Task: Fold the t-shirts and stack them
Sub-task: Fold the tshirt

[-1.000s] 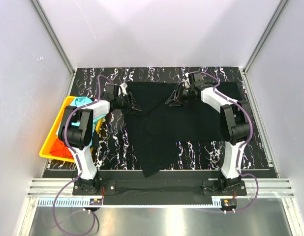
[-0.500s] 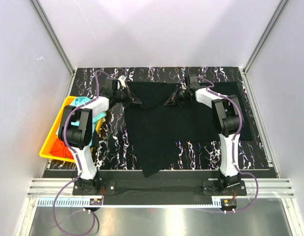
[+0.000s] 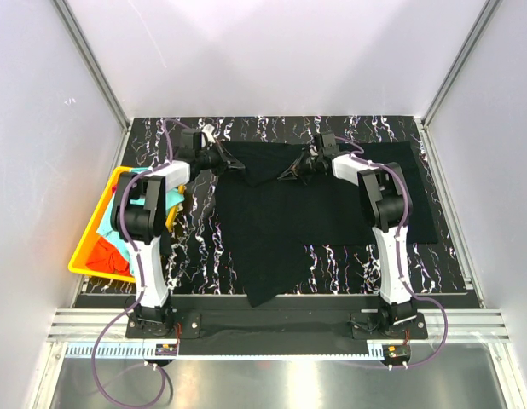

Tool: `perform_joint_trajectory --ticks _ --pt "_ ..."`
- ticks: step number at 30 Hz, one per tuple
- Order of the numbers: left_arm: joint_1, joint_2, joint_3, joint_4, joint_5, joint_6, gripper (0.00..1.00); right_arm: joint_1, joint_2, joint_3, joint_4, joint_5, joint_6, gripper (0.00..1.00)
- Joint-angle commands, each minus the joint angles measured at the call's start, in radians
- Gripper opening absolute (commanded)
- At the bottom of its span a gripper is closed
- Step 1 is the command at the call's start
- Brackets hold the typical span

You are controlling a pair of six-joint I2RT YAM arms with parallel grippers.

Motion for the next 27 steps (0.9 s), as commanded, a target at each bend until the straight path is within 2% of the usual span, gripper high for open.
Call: perform_joint_trajectory --ticks 1,8,14,21,24,27 --pt "0.011 0.019 0.075 0.066 0.047 -0.022 0.00 0.029 0.030 0.029 0.105 -0.026 0.098 0.00" --pt "0.036 0.039 0.080 0.149 0.073 -0.084 0.00 0.041 0.093 0.093 0.151 -0.016 0.152 0.00" --pt "0.034 0.033 0.074 0.123 0.066 -0.052 0.05 0.042 0.119 0.144 0.215 0.009 0.204 0.00" --pt "0.037 0.053 0.128 0.079 0.060 -0.013 0.05 0.042 0.164 0.219 0.255 0.033 0.284 0.00" --pt "0.039 0.065 0.154 0.066 0.053 -0.013 0.06 0.042 0.182 0.242 0.261 0.035 0.313 0.02" --pt "0.043 0.079 0.172 0.077 0.055 -0.033 0.09 0.041 0.179 0.235 0.270 0.029 0.328 0.09"
